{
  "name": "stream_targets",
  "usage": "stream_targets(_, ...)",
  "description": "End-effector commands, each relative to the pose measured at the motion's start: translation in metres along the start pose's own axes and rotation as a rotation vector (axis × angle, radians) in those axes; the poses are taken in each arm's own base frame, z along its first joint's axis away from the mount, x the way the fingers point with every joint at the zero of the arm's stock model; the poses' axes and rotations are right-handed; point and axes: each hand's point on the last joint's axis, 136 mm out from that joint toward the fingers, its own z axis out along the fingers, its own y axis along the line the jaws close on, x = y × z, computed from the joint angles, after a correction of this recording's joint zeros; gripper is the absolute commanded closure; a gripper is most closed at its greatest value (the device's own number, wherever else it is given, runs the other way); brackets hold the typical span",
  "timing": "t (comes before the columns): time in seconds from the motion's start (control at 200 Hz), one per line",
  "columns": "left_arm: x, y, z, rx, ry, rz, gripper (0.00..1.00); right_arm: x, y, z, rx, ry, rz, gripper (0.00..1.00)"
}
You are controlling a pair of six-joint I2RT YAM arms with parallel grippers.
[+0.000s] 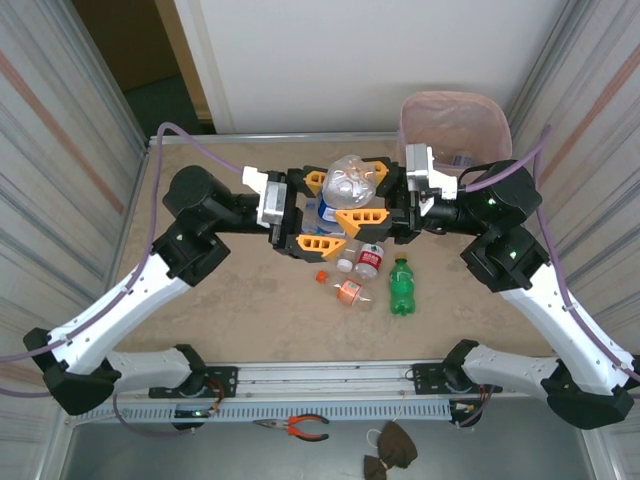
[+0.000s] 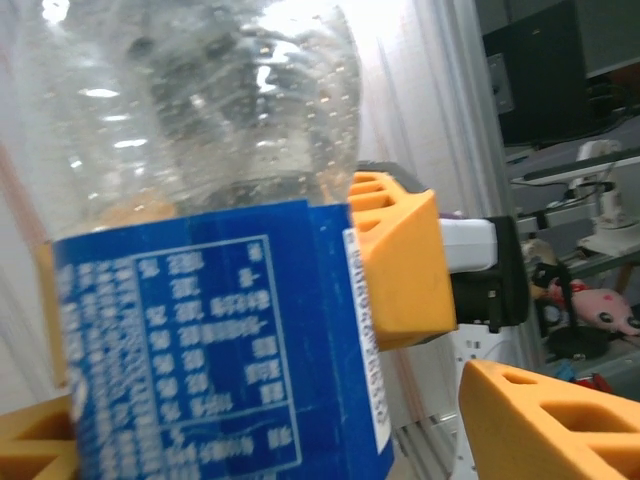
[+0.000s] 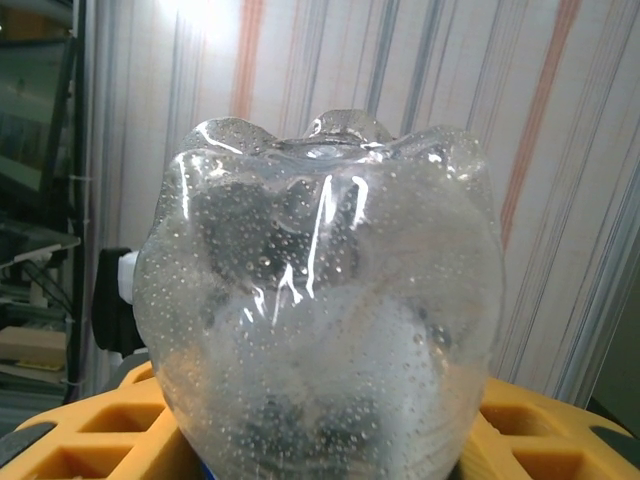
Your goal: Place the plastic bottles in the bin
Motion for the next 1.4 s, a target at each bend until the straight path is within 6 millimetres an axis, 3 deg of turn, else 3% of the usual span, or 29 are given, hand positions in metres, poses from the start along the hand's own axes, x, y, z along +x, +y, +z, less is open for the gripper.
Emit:
stream_targets(0.0,-0.012,0.011,-0.012,-0.127,-0.011,0.072,0.26,-0.013,0.003,-0.005,0.025,-0.019,-0.036,0.50)
stream_targets(0.24,-0.003,0.019,-0.030,-0.262,0.035,0.094,0.25,-0.014,-0.013,-0.011,0.137,0.007,-0.072,0.50)
stream_targets(0.371,0.000,0.018,-0.037,-0.293,0.051,0.094,0.24,-0.011,-0.041,-0.021,0.294,0.060,-0.080,0.51)
stream_targets(0.551,0.009,0.020,-0.041,-0.321,0.077,0.080,0.25,-0.005,-0.096,-0.048,0.530,0.136,-0.075,0.51)
stream_targets(0.786,0.019,0.023,-0.045,-0.354,0.105,0.054,0.25,0.018,-0.183,-0.110,0.867,0.239,0.011,0.52)
stream_targets(1.022,0.024,0.024,-0.047,-0.366,0.117,0.040,0.26,0.058,-0.264,-0.193,1.169,0.347,0.191,0.53)
stream_targets(1.207,0.028,0.025,-0.048,-0.379,0.128,0.032,0.26,0.099,-0.307,-0.251,1.296,0.405,0.403,0.55)
stream_targets(1.232,0.028,0.025,-0.048,-0.381,0.129,0.031,0.26,0.094,-0.312,-0.254,1.305,0.401,0.407,0.55)
stream_targets(1.393,0.032,0.027,-0.048,-0.387,0.134,0.020,0.26,0.133,-0.334,-0.281,1.344,0.493,0.559,0.56)
